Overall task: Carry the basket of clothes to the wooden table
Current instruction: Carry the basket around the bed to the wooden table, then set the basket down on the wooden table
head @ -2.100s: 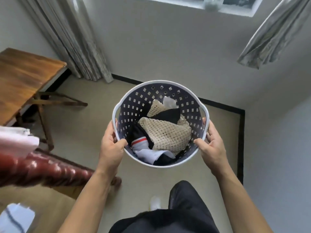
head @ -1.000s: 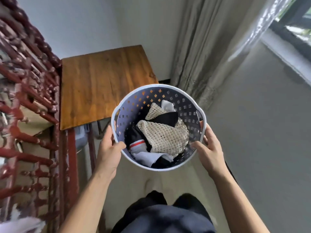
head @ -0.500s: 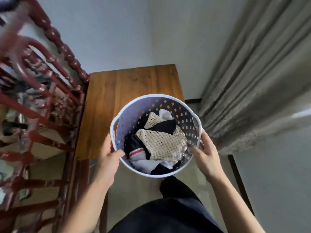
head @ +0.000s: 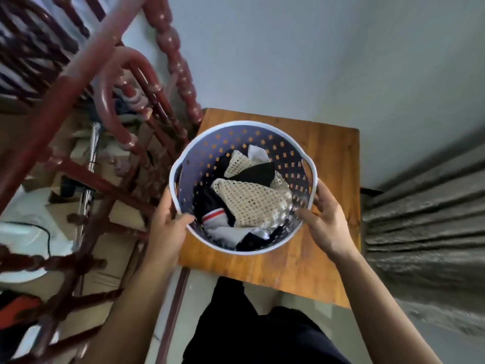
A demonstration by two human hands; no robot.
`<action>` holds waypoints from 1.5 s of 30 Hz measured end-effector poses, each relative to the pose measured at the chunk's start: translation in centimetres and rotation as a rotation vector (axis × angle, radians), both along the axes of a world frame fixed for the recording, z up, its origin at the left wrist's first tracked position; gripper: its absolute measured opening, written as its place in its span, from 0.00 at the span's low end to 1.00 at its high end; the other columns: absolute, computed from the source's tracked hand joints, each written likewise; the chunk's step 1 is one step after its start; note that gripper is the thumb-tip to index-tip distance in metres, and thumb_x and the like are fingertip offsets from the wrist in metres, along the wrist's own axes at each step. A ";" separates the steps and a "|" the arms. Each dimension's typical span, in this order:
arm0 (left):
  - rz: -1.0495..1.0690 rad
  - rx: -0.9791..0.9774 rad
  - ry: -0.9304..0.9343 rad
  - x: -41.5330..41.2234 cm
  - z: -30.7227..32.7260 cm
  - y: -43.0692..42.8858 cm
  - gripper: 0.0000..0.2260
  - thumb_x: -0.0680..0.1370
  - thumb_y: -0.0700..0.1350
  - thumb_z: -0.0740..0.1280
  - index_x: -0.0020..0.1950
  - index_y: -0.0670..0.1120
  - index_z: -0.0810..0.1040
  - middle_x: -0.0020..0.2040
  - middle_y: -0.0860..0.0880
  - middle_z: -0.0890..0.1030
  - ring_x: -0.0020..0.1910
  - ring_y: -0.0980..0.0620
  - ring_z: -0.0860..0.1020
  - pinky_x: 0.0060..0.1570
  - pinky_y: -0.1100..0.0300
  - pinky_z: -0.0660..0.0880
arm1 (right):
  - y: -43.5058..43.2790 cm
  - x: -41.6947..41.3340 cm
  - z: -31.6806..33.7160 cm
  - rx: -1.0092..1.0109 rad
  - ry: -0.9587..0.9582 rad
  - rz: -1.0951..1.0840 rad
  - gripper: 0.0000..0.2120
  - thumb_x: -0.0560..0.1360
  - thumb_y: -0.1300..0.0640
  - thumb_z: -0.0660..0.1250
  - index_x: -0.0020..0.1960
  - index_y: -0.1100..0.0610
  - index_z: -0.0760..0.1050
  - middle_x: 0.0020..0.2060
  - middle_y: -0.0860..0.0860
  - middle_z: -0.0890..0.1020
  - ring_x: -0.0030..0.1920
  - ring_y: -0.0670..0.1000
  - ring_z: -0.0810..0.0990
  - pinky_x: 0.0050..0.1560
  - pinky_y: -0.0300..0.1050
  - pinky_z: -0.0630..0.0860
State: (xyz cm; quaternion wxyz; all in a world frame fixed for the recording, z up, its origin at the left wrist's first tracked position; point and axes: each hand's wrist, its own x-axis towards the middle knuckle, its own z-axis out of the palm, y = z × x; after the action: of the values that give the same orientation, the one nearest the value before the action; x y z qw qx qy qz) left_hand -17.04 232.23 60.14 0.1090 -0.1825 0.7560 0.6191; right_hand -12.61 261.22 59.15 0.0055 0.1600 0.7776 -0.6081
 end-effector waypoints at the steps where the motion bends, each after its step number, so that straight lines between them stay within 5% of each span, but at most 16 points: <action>1: -0.003 -0.007 -0.012 -1.5 -0.5 -0.6 0.33 0.77 0.27 0.63 0.67 0.65 0.75 0.53 0.65 0.86 0.59 0.56 0.83 0.63 0.51 0.77 | -0.6 -1.2 -0.4 0.002 -0.019 -0.024 0.29 0.72 0.58 0.72 0.72 0.46 0.75 0.61 0.45 0.87 0.63 0.46 0.84 0.63 0.50 0.81; 6: -0.078 0.012 -0.055 -9.5 -2.7 -2.3 0.31 0.76 0.27 0.62 0.74 0.53 0.74 0.60 0.50 0.85 0.61 0.49 0.83 0.64 0.47 0.77 | -2.8 -6.7 -3.0 0.038 -0.104 -0.076 0.28 0.74 0.64 0.74 0.71 0.47 0.75 0.61 0.47 0.87 0.64 0.50 0.84 0.66 0.59 0.80; 10: -0.141 -0.030 -0.080 -15.1 -5.2 -2.0 0.32 0.72 0.30 0.62 0.74 0.51 0.73 0.65 0.48 0.82 0.64 0.48 0.80 0.67 0.44 0.75 | -3.6 -11.0 -4.1 0.060 -0.178 -0.096 0.27 0.76 0.62 0.74 0.72 0.50 0.74 0.62 0.46 0.85 0.61 0.43 0.82 0.59 0.43 0.80; 12: -0.170 -0.080 -0.097 -17.1 -6.4 -1.4 0.31 0.72 0.31 0.61 0.75 0.50 0.72 0.67 0.47 0.80 0.64 0.48 0.79 0.67 0.44 0.75 | -3.4 -12.8 -4.8 0.076 -0.186 -0.130 0.26 0.76 0.61 0.73 0.73 0.51 0.73 0.63 0.47 0.85 0.62 0.46 0.83 0.59 0.44 0.79; 15: -0.174 -0.103 -0.098 -19.1 -7.3 -0.2 0.30 0.76 0.28 0.59 0.77 0.49 0.68 0.66 0.49 0.78 0.64 0.50 0.76 0.58 0.58 0.76 | -2.8 -15.1 -6.1 0.131 -0.201 -0.136 0.25 0.77 0.58 0.72 0.73 0.48 0.73 0.61 0.43 0.84 0.59 0.41 0.82 0.56 0.37 0.78; 17: -0.170 -0.128 -0.101 -20.0 -8.1 0.6 0.31 0.77 0.28 0.57 0.78 0.48 0.67 0.67 0.48 0.78 0.65 0.49 0.76 0.59 0.57 0.76 | -2.3 -15.9 -7.2 0.162 -0.247 -0.113 0.25 0.78 0.59 0.71 0.74 0.48 0.72 0.56 0.39 0.83 0.53 0.35 0.81 0.49 0.29 0.74; 20: -0.197 -0.169 -0.080 -20.2 -9.1 1.1 0.33 0.77 0.28 0.56 0.81 0.49 0.61 0.74 0.45 0.73 0.72 0.46 0.73 0.72 0.47 0.71 | -1.8 -16.3 -8.6 0.207 -0.275 -0.085 0.25 0.79 0.59 0.67 0.75 0.48 0.69 0.55 0.41 0.82 0.53 0.44 0.82 0.49 0.38 0.76; 24: -0.220 -0.280 -0.090 -18.6 -9.4 1.7 0.35 0.81 0.32 0.57 0.85 0.47 0.47 0.83 0.44 0.60 0.80 0.47 0.62 0.77 0.53 0.61 | -1.5 -15.8 -9.1 0.274 -0.276 -0.017 0.30 0.81 0.52 0.63 0.81 0.45 0.59 0.68 0.50 0.80 0.65 0.56 0.81 0.62 0.57 0.81; 27: -0.264 -0.523 0.093 -16.1 -9.8 2.4 0.31 0.82 0.40 0.62 0.84 0.42 0.54 0.84 0.41 0.56 0.83 0.44 0.56 0.80 0.51 0.55 | -1.3 -15.2 -8.9 0.441 -0.297 0.099 0.37 0.84 0.43 0.58 0.86 0.49 0.43 0.85 0.54 0.59 0.81 0.59 0.66 0.73 0.56 0.72; 29: -0.332 -0.649 0.157 -14.3 -10.0 3.1 0.26 0.83 0.45 0.62 0.81 0.42 0.63 0.84 0.40 0.57 0.83 0.42 0.54 0.79 0.51 0.53 | -1.1 -14.9 -8.6 0.566 -0.254 0.167 0.38 0.85 0.42 0.56 0.86 0.51 0.40 0.87 0.54 0.46 0.85 0.58 0.57 0.72 0.53 0.72; 33: -0.663 -0.808 0.367 -11.9 -11.4 3.5 0.18 0.83 0.53 0.60 0.63 0.43 0.81 0.73 0.42 0.76 0.79 0.41 0.65 0.73 0.32 0.61 | -0.5 -14.6 -9.3 0.733 -0.157 0.340 0.35 0.85 0.41 0.57 0.86 0.52 0.50 0.85 0.60 0.40 0.85 0.62 0.53 0.75 0.58 0.70; 37: -0.812 -0.922 0.350 -12.0 -12.7 2.9 0.20 0.82 0.59 0.60 0.51 0.45 0.84 0.66 0.44 0.81 0.75 0.40 0.70 0.68 0.25 0.61 | 0.1 -14.7 -10.3 0.790 -0.195 0.449 0.32 0.82 0.35 0.54 0.81 0.51 0.62 0.83 0.62 0.32 0.84 0.64 0.55 0.76 0.60 0.69; 42: -0.841 -1.018 0.410 -15.2 -13.3 1.5 0.22 0.81 0.60 0.60 0.48 0.43 0.84 0.59 0.42 0.83 0.70 0.38 0.74 0.67 0.28 0.64 | -0.2 -17.1 -10.5 0.824 -0.170 0.473 0.28 0.82 0.34 0.54 0.78 0.46 0.64 0.83 0.61 0.31 0.84 0.66 0.55 0.78 0.62 0.66; 45: -0.848 -1.091 0.451 -18.5 -13.1 0.4 0.30 0.83 0.63 0.53 0.49 0.41 0.85 0.58 0.40 0.84 0.68 0.37 0.75 0.70 0.39 0.60 | -0.8 -19.6 -10.1 0.864 -0.182 0.502 0.29 0.81 0.31 0.52 0.77 0.42 0.64 0.83 0.59 0.31 0.85 0.65 0.51 0.79 0.64 0.64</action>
State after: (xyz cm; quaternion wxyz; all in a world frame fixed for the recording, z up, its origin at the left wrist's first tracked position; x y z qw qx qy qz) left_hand -35.50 232.66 47.03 0.0745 0.2297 0.9670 0.0812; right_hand -32.23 260.38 49.09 0.1524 0.0083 0.9689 -0.1947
